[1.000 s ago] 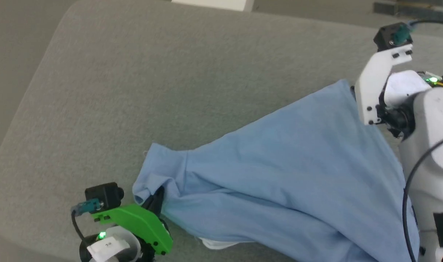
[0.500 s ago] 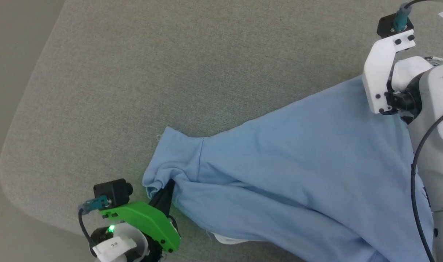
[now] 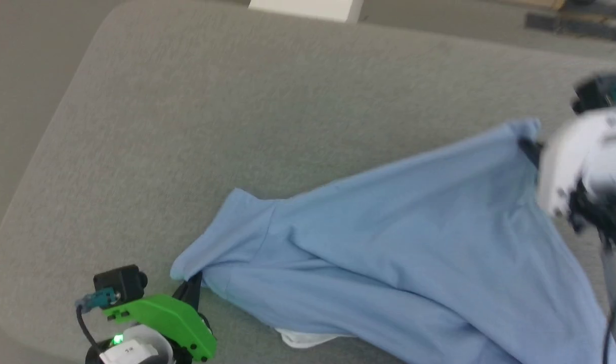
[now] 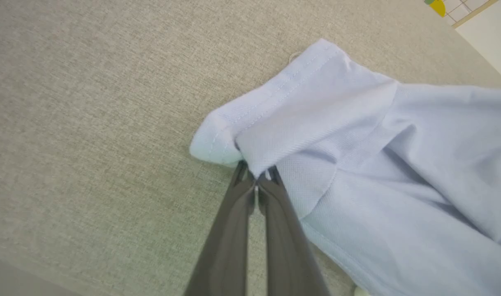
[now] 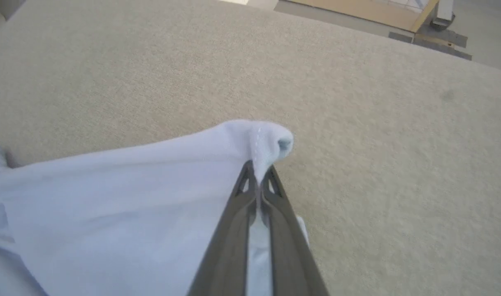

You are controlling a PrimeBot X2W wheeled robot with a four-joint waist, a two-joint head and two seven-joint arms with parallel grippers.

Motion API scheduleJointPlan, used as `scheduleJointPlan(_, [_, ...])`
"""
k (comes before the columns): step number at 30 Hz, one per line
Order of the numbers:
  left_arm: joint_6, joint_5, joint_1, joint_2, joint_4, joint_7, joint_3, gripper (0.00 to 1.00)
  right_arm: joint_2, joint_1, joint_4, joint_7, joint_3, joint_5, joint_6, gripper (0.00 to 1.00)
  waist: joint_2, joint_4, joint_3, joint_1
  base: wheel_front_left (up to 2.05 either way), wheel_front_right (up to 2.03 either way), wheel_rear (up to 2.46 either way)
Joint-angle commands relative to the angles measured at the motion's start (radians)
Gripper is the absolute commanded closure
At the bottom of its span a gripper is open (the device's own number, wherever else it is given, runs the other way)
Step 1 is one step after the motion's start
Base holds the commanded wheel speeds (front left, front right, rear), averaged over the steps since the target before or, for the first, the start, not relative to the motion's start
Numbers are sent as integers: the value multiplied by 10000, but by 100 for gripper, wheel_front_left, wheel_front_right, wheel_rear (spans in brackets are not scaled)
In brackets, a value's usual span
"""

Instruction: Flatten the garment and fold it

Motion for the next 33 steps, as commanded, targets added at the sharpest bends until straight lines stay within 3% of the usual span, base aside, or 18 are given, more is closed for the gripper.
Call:
scheduleJointPlan(1, [82,-36,154,89,-84,30,73,100,-9,673,-455,-78,-332,204,-15,100,0,-1105,-1302,-1,0,0,0])
scheduleJointPlan(6, [181,-124,610,141,-360,57,141,100,627,3473,-2555,267,-1670,569,-15,100,0,-1576,-1884,-1,0,0,0])
scheduleJointPlan(9, [251,-158,871,152,-464,27,187,100,1479,4950,-3560,634,-2389,789,-15,100,0,-1791,-2109,-1,0,0,0])
scheduleJointPlan(12, [270,-196,1073,126,-518,-3,172,100,1971,6200,-4154,1120,-2800,1136,-15,100,0,-1869,-2306,-1,0,0,0])
scheduleJointPlan(17, [149,-634,1426,-127,-761,-408,460,100,2260,7316,-4729,1583,-3121,1853,-15,100,0,-2070,-2529,-1,0,0,0])
scheduleJointPlan(20, [-96,-1061,1225,-249,-944,-649,775,100,2297,7030,-4710,1620,-3379,2507,-15,100,0,-2139,-2591,-1,0,0,0])
scheduleJointPlan(24, [-373,-1268,91,86,-1167,-429,1041,100,2304,5827,-4529,1653,-3633,2778,-15,100,0,-2119,-2482,-1,0,0,0])
scheduleJointPlan(29, [-812,-932,-2825,1086,-902,431,969,100,2305,3084,-4083,2235,-4092,2531,-15,100,0,-2000,-1878,-1,0,0,0])
scheduleJointPlan(33, [-1028,-859,-5654,1287,202,819,925,100,2306,406,-3489,2569,-4427,2021,-15,100,0,-1995,-1153,-1,0,0,0])
